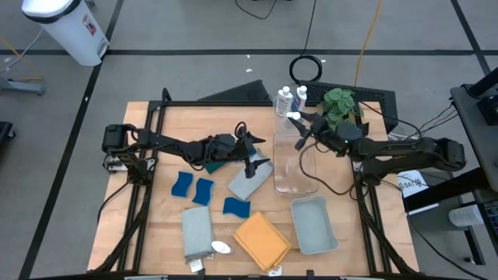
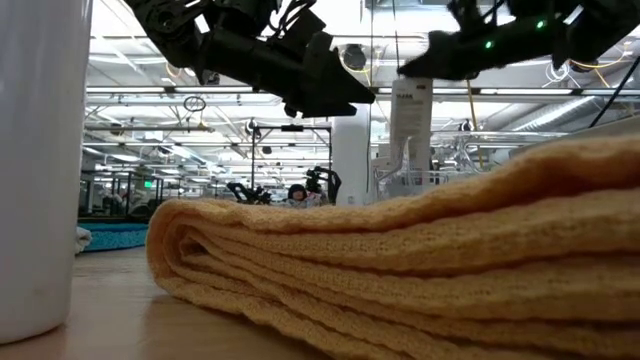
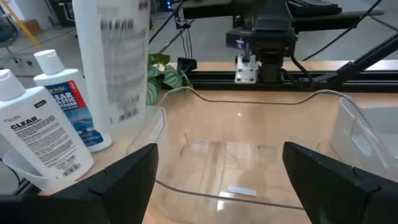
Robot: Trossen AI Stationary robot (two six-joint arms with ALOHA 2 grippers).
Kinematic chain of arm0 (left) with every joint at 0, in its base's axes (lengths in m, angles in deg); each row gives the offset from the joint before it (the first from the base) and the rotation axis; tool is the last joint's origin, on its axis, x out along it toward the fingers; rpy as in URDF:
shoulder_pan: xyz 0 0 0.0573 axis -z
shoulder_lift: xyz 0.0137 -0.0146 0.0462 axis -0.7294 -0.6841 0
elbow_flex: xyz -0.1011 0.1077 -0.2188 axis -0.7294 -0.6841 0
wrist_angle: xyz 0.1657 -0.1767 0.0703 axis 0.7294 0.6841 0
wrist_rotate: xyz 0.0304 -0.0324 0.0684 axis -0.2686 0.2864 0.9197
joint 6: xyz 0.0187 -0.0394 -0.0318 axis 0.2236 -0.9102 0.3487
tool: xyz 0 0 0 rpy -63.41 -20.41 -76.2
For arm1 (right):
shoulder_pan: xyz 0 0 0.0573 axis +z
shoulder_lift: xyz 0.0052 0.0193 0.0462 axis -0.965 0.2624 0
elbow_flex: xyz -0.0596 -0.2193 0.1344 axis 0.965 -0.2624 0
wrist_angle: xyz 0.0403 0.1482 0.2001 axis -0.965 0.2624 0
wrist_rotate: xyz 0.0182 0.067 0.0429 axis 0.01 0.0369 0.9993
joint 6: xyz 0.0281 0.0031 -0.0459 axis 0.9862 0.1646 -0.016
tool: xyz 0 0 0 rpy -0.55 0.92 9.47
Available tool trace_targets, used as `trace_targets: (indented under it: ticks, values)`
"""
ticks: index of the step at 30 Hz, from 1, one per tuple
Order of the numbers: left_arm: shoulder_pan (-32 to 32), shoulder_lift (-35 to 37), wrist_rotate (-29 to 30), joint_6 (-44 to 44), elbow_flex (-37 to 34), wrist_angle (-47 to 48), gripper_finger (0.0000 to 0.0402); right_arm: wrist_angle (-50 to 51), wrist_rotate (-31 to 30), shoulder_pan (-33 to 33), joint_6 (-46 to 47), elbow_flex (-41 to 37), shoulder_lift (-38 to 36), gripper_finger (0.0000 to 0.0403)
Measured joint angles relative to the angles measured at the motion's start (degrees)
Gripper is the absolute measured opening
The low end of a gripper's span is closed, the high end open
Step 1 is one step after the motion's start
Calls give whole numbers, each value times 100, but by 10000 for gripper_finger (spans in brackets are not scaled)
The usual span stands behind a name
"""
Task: Pick & Place Kitchen Items
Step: Put the white plastic restorer bottle into the top transparent bin
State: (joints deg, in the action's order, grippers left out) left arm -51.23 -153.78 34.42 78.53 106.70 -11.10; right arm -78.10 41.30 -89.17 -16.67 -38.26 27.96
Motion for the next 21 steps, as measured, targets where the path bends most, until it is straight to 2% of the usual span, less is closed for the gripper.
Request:
trace_targets:
  ticks: [6, 11, 16, 21]
  values:
    - [-3, 0, -1, 5, 0, 22, 349, -205, 4, -326, 149, 0, 297, 83]
    - [-1, 0, -1, 11, 0, 61, 349, -174, -178, -565, 336, 0, 297, 83]
    - [-2, 0, -1, -1, -2, 166, 349, 95, -141, -924, 803, 0, 338, 83]
    - [-1, 0, -3, -25, -2, 173, 349, -44, -89, -1222, 1003, -190, 431, 83]
